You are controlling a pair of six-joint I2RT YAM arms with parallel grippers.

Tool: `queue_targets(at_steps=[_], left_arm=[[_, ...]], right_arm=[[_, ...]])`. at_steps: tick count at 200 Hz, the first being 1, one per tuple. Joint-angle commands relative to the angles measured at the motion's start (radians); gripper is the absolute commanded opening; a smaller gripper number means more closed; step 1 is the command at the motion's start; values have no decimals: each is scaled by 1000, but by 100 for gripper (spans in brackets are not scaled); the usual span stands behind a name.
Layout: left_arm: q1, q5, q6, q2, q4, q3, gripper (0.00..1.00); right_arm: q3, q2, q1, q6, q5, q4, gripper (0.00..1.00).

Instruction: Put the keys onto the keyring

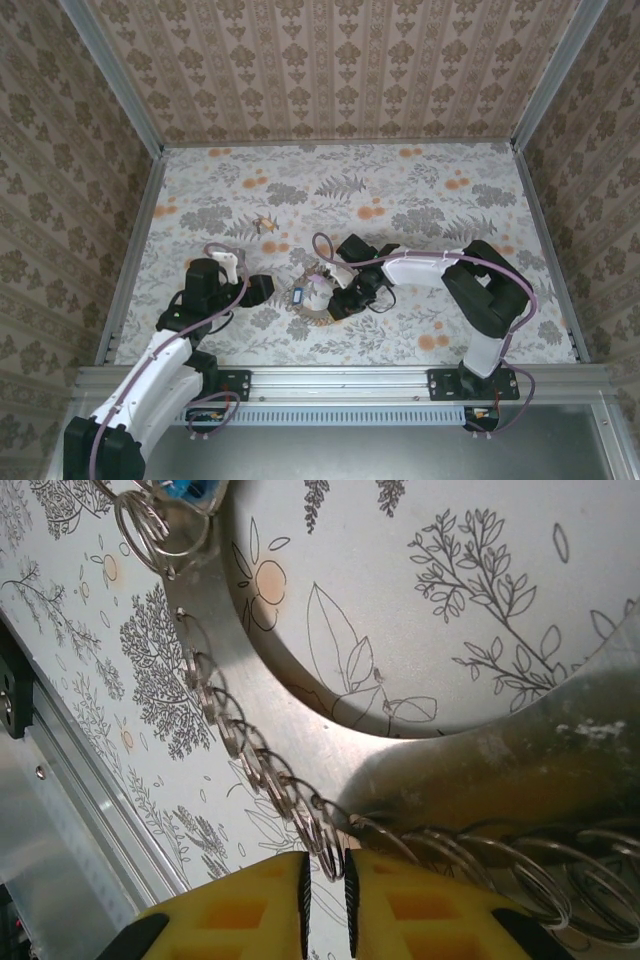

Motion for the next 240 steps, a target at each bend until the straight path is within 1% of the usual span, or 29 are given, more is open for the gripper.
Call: queue_targets(at_steps=[1, 45, 54, 77, 111, 128, 155, 183, 190, 202, 215, 226, 230, 240], left_arm=[[-2, 3, -23, -26, 12, -15, 71], [-2, -2, -25, -33, 13, -19, 71], [-2, -2, -25, -33, 12, -19, 71], [-4, -1, -26, -33, 12, -17, 71], [-5, 6, -27, -37, 12, -16, 71], [-7, 16, -30, -39, 26, -12, 71], [-17, 43, -23, -32, 52, -7, 70], [-58, 63, -19, 17, 22, 29, 70], [-72, 65, -18, 32, 7, 40, 70], [-96, 69, -29, 57, -23, 58, 70], [-122, 82, -40, 87, -58, 79, 70], [-124, 85, -41, 112, -100, 103, 70], [-156, 84, -43, 121, -120, 111, 70], [-167, 88, -48, 143, -162, 129, 71]], right_arm=[[-11, 32, 13, 2, -20, 12, 22], [-11, 38, 14, 2, -29, 21, 21], [-12, 36, 15, 2, -34, 24, 19], [-19, 27, 14, 3, -44, 39, 10], [-54, -34, 14, 8, -20, 85, 2], [-66, -63, 13, 2, -9, 97, 0], [-79, -97, 8, -2, 3, 99, 0], [-98, -172, 2, 2, 90, 75, 6], [-105, -191, 3, 12, 123, 64, 11], [-114, -219, 2, 41, 167, 38, 15], [-131, -243, 4, 94, 186, 28, 20], [-158, -257, 10, 147, 185, 43, 23], [-167, -260, 14, 161, 183, 50, 24], [-184, -264, 28, 193, 179, 69, 26]])
